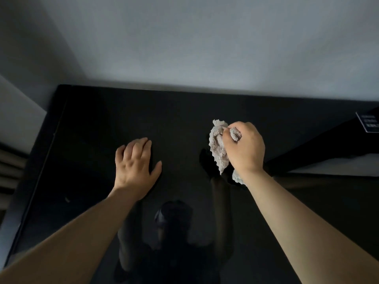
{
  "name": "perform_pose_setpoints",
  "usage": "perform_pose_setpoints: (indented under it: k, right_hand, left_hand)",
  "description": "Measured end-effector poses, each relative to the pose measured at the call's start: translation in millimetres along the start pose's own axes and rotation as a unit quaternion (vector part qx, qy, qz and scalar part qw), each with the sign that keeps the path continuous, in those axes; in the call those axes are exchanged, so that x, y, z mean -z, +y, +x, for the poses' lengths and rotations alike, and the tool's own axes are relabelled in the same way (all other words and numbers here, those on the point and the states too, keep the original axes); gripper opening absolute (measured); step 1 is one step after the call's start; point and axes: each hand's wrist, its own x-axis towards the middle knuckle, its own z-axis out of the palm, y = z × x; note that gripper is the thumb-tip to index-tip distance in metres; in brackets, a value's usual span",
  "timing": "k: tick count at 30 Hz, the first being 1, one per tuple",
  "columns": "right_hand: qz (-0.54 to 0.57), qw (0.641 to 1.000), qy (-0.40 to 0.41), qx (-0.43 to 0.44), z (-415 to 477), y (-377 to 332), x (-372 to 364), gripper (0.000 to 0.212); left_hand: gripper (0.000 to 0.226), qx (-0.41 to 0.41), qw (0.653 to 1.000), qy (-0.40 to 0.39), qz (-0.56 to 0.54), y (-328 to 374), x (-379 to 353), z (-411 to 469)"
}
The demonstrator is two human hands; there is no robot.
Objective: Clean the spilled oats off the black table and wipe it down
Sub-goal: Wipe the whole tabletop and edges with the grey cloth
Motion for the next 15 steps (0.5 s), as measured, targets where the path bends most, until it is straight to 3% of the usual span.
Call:
perform_pose_setpoints:
  k: [9,15]
  right_hand:
    - [-0.003,0.999,0.022,0.027,117,-11,-51,0.017]
    - [-0.036,0.998,-0.042,0.040,155,-19,-83,0.019]
  left_hand:
    - [0.060,0.000,0.999,0.029,-0.031,-6,-8,-1]
    - [0.059,-0.006,0.998,0.043,-0.035,-6,-8,-1]
